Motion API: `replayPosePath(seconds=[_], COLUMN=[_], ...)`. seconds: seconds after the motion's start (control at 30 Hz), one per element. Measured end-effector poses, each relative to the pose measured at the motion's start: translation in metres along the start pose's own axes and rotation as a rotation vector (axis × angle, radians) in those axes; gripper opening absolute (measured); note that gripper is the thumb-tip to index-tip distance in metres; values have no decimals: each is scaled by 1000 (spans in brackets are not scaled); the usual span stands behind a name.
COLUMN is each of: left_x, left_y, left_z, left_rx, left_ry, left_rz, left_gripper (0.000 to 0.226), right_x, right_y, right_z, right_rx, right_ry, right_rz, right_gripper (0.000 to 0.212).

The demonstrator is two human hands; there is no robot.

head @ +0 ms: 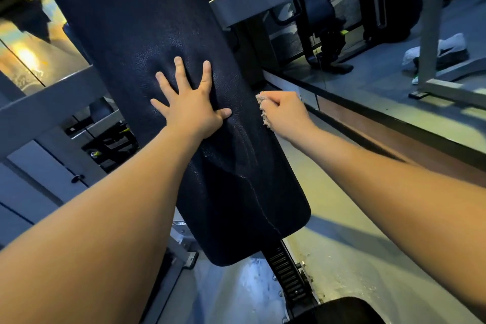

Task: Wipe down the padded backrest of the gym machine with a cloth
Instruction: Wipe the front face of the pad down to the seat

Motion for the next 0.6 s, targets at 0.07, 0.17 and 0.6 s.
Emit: replayPosePath(seconds=[0.07, 0.17, 0.6], left_x=[-1, -1, -1], left_y=[0, 0, -1], left_z=[1, 3, 7], left_rx=[1, -10, -28], left_ry=[0, 7, 9], left_rz=[-6, -11, -17], left_gripper=[104, 104, 103], right_x=[-1, 6, -7], right_y=[-19, -36, -14], right_z=[1, -6, 13], right_rx=[40, 114, -35], right_ry=[-7, -83, -146], right_rz=[-47, -125, -187], right_gripper=[23, 23, 29])
Point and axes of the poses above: each hand's wrist, its own y-axis towards the middle knuckle, its own z-axis out of the palm, x = y × z, the point moved 7 cm from there along y, towards the middle knuckle, and after that the axes turned 3 degrees about -y, right-handed, at the moved point
